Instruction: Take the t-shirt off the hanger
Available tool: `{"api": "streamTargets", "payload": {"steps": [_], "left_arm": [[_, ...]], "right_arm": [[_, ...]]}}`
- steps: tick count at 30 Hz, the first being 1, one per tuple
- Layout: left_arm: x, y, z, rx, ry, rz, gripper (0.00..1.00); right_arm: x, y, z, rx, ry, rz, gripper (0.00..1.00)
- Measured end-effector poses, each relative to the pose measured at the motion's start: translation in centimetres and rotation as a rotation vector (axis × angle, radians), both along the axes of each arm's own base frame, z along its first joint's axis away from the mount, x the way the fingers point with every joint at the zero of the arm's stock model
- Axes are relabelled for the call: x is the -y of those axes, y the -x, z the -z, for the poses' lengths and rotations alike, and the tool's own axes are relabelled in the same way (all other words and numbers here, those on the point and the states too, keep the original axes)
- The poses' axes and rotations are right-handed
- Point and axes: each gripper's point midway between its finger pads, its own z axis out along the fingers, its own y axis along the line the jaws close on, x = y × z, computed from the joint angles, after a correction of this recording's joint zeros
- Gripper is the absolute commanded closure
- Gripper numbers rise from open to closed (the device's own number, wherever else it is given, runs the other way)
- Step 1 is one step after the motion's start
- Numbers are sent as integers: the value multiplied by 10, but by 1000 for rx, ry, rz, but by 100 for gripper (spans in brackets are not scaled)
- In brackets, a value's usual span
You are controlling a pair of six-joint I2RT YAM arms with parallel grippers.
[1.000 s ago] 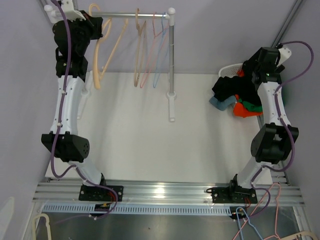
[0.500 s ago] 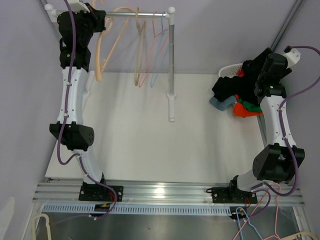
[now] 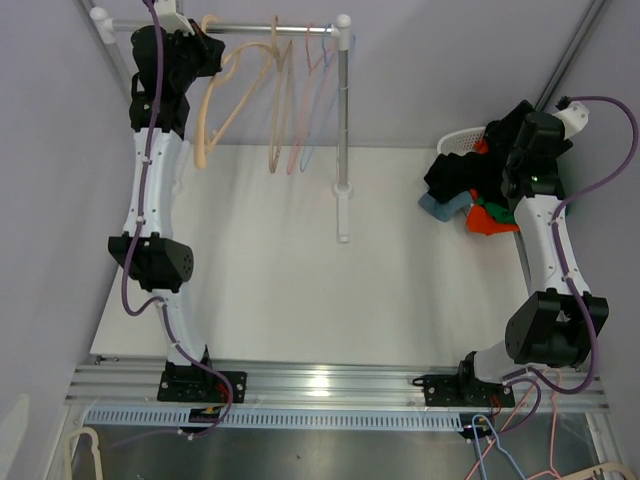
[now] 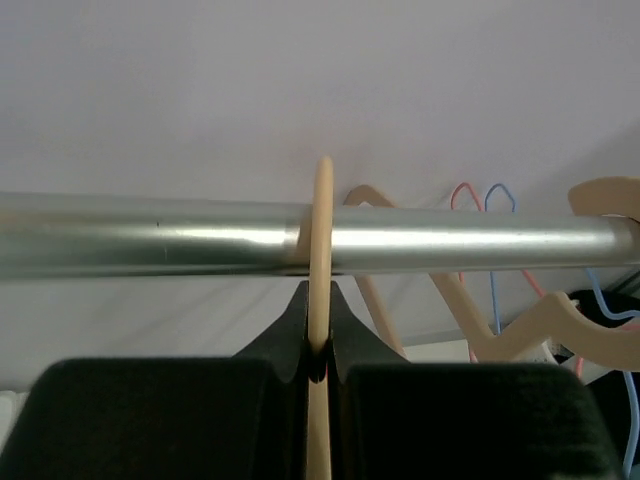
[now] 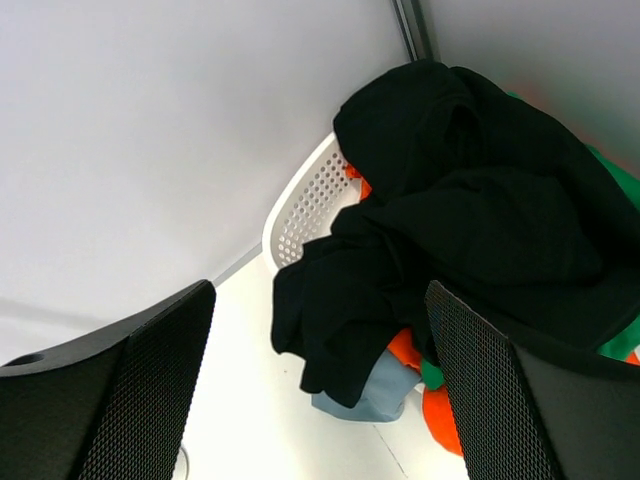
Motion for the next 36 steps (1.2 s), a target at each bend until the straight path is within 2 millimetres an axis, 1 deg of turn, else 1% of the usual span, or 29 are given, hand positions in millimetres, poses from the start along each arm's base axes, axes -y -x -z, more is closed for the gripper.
{"api": "streamTargets", "payload": {"steps": [2,5,6,8,9,10,11,13,14,15,17,18,19,20,21,24,25,28,29,30,31,33,34,35,36], "left_arm": [[1,-2,5,-14,-1,3,99],[4,-1,6,-19,-1,10,99],[5,-1,6,-17,-2,13,95],[6,-1,6,-15,0,19,80],[8,0,8,-18,1,26,71],[9,0,10,-23,-1,31,66],[10,2,14,-34,1,35,62],[11,4,22,-58,4,38,61],[10,6,23,-59,3,34,59],[9,7,23,-62,3,28,55],[6,12,20,-67,-1,8,50],[3,16,16,-65,-3,-4,40],[1,22,13,-64,-6,-18,33],[-2,29,8,-61,-7,-30,23],[-5,37,2,-53,-11,-43,1],[-14,72,-18,-33,5,-89,0],[-18,87,-22,-31,9,-112,1],[-31,140,-44,6,42,-174,1],[-35,161,-48,14,59,-195,0],[-38,180,-51,24,77,-207,1],[-40,199,-52,34,93,-217,0],[-41,236,-47,32,120,-215,0],[-40,250,-43,37,134,-207,0],[-38,263,-34,31,143,-195,1],[-35,279,-22,16,150,-176,0]], "right_arm": [[-2,0,-2,7,1,-5,9],[-5,1,-2,11,1,-11,9],[-6,2,-2,11,1,-13,9],[-8,2,-1,10,1,-16,8],[-9,1,0,9,1,-19,8],[-10,1,0,9,1,-21,8],[-11,1,0,8,1,-23,8],[-13,1,0,9,2,-26,8],[-13,1,0,9,2,-28,7],[-14,1,0,8,6,-31,7],[-18,2,-1,1,16,-43,4],[-19,3,0,-9,23,-48,3],[-22,4,-1,-20,33,-55,1],[-27,4,-5,-27,45,-66,1],[-31,5,-9,-27,53,-79,1],[-51,9,-31,5,79,-130,0],[-57,13,-38,19,86,-145,0],[-75,30,-58,52,92,-194,1],[-80,40,-67,70,90,-206,0],[-83,48,-72,74,90,-210,1],[-87,57,-76,76,88,-209,1],[-93,74,-81,73,71,-205,0],[-97,84,-81,67,61,-202,0],[-103,93,-81,64,50,-209,1],[-109,103,-79,60,35,-213,0]]}}
